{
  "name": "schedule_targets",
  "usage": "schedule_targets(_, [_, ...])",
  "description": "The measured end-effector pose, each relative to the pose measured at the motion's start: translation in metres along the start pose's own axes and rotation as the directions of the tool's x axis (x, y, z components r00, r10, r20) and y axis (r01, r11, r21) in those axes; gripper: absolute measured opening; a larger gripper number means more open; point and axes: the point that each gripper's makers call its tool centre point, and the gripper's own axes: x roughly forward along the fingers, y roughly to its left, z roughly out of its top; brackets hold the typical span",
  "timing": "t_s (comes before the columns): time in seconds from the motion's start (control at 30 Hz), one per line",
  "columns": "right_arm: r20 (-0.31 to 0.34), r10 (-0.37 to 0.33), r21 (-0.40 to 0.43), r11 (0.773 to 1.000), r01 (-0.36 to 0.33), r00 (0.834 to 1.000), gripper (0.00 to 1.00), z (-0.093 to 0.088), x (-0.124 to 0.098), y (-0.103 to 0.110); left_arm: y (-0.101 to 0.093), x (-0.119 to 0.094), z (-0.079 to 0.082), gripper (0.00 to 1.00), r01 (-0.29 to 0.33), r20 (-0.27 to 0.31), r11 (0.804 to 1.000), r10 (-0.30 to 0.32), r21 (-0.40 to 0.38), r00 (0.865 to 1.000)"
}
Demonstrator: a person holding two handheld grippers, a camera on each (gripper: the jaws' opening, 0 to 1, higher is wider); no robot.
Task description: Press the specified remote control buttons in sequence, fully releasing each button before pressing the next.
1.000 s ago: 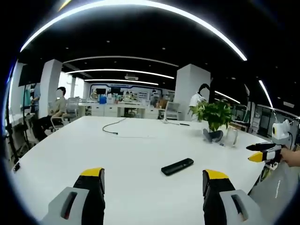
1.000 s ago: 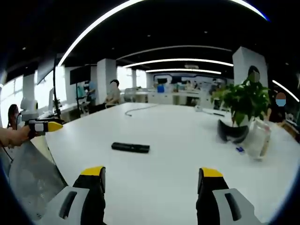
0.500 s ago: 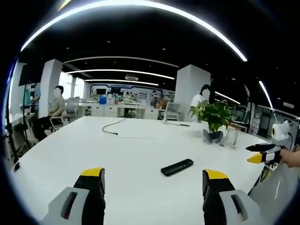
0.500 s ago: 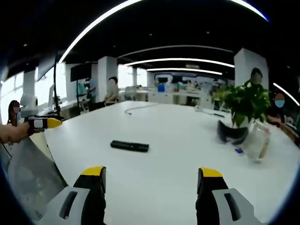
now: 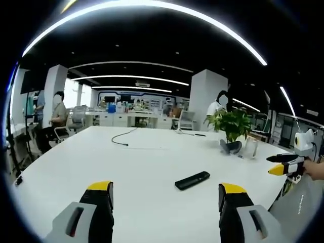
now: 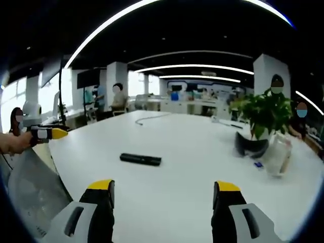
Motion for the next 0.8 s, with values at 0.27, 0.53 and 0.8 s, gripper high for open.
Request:
schedule_targets(0.27, [-0.023, -0.041, -0.039, 0.998, 0.04, 0.999, 0.75, -0.003, -0.001, -0.007, -0.002, 0.001, -0.001, 0.89, 0.0, -0.005, 1.0, 0.0, 0.005, 1.0])
schedule_targets(0.53, [0.004, -0.027, -0.026, 0.999, 0.027, 1.0, 0.76, 0.001, 0.0, -0.008, -0.001, 0.002, 0.0, 0.89, -0.005, -0.004, 1.0, 0.005, 0.002, 1.0])
schedule_targets(0.8, [-0.022, -0.041, -0.02, 0.999, 0.041, 0.999, 0.75, -0.004, 0.001, -0.011, -0.001, 0.006, -0.009, 0.89, -0.006, -0.05, 1.0, 0.007, 0.008, 0.999])
